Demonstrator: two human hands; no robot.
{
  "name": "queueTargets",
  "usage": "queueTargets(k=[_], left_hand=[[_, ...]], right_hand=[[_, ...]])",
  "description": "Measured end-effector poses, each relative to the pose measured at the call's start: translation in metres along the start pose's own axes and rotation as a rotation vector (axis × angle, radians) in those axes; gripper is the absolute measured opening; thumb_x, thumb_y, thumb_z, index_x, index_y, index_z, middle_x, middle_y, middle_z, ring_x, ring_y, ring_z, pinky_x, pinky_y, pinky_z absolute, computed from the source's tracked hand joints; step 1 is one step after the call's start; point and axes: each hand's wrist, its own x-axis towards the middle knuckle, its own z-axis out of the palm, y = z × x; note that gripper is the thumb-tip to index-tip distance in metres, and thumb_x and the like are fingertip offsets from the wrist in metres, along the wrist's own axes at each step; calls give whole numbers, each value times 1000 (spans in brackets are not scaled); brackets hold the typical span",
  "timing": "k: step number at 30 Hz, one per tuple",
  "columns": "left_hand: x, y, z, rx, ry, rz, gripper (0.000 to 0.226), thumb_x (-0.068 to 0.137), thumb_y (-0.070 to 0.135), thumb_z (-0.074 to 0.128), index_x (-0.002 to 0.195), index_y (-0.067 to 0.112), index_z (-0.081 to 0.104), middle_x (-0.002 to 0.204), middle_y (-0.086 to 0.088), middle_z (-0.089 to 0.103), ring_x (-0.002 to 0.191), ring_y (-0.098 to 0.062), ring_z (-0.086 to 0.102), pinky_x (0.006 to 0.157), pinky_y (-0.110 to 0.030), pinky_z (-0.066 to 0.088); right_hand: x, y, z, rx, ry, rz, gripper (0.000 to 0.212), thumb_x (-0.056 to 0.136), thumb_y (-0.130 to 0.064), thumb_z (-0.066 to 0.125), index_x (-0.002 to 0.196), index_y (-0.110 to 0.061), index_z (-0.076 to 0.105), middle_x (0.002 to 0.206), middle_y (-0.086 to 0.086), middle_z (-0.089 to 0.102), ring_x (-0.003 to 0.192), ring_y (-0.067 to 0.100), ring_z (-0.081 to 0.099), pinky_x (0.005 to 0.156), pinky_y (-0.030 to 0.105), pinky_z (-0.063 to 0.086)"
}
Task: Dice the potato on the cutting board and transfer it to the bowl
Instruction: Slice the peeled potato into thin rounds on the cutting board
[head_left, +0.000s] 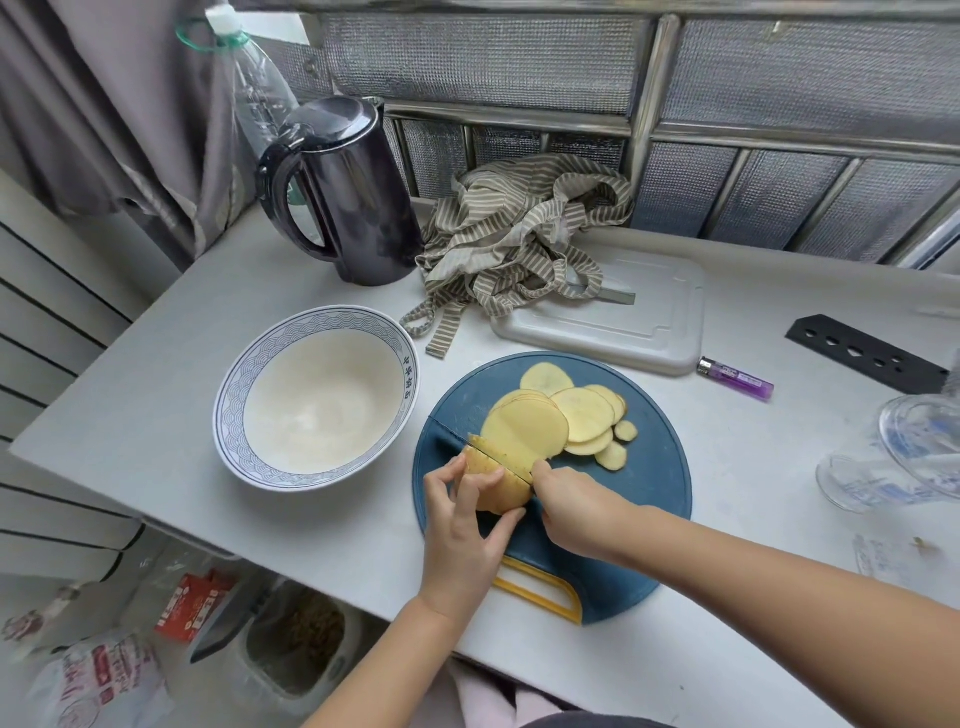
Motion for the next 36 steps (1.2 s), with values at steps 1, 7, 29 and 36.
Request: queueTargets(k=[1,7,29,36], left_hand=[[0,1,0,2,0,0,62,66,11,87,114,29,51,118,-9,41,123,-5,35,101,-4,29],[6,-2,-6,-33,-36,-13,60,70,16,85,115,33,50,117,-1,38,124,-5,37,99,-5,32],[-4,-10,0,-7,-12,70,61,69,11,85,115,30,50,120,6,32,127,-11,37,101,-22,43],[4,-6,-3,-81,-28,-67,54,78,26,78,121,34,47,121,7,35,133,9,27,101,-8,33]], right_hand=[[1,0,0,1,0,0,12,92,-2,41,94,-10,32,71,2,32,67,21,39,47,28,21],[1,5,6,19,31,-4,10,94,-4,40,95,-11,33,76,4,38,70,23,42,48,29,23],[8,-9,-5,59,-25,61,19,92,-4,46,111,-1,47,106,18,56,92,31,56,67,34,39],[14,-3,-14,121,-45,44,13,89,-3,43,78,-11,44,73,11,55,64,27,60,52,33,49]])
